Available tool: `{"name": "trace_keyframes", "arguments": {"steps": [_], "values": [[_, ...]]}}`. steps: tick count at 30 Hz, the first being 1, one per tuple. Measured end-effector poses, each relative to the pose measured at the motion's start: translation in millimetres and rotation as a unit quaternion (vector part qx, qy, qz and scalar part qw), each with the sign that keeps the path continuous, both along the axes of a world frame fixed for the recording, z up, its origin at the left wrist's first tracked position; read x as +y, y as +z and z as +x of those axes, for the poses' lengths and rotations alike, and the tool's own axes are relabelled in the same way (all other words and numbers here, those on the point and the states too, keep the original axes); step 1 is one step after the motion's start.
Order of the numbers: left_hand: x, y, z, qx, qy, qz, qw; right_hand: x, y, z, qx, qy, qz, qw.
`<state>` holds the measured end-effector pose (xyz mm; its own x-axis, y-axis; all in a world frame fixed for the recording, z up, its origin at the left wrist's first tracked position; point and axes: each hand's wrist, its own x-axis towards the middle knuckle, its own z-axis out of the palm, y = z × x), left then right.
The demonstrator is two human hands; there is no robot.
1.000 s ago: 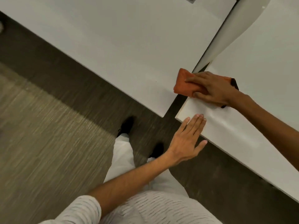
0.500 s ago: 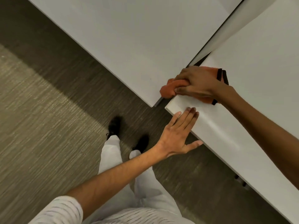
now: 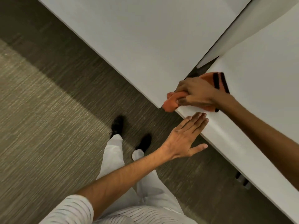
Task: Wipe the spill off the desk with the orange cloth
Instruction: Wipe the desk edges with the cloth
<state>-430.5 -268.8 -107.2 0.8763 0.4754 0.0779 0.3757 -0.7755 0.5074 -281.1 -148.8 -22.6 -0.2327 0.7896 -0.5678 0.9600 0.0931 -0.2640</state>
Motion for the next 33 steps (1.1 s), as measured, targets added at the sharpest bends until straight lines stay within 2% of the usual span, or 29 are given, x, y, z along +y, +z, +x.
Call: {"name": "trace_keyframes", "arguments": {"steps": [4, 8, 11, 14, 15, 18, 23, 26, 30, 33], "values": [[2, 1, -3, 0.01, -0.005, 0.01, 1.0, 12, 5, 18, 0.01, -0.049, -0.046, 0.998], [-2, 2, -1, 0.019, 0.008, 0.015, 1.0, 43, 10, 66, -0.092, -0.11, -0.023, 0.989], [-5, 1, 0, 0.01, 0.018, 0.006, 1.0, 30, 6, 43, -0.095, -0.081, -0.012, 0.992], [-5, 2, 1, 0.004, 0.019, 0.003, 1.0, -3, 2, -8, -0.029, 0.003, -0.003, 1.0], [-4, 3, 1, 0.004, 0.018, 0.004, 1.0, -6, 2, -14, -0.014, 0.003, -0.006, 1.0], [-4, 3, -1, 0.019, 0.013, -0.001, 1.0, 12, 0, 14, -0.017, -0.046, -0.025, 0.999], [-2, -2, -1, 0.022, 0.007, 0.013, 1.0, 42, 11, 85, -0.088, -0.154, 0.065, 0.982], [-1, 1, -2, 0.014, 0.002, -0.003, 1.0, 35, 1, 53, -0.088, -0.103, 0.064, 0.989], [1, 1, -2, 0.005, -0.005, -0.017, 1.0, 2, -9, -4, -0.043, 0.003, 0.062, 0.997], [2, 1, -4, 0.009, -0.009, -0.017, 1.0, 9, -5, 5, -0.023, -0.01, 0.029, 0.999]]}}
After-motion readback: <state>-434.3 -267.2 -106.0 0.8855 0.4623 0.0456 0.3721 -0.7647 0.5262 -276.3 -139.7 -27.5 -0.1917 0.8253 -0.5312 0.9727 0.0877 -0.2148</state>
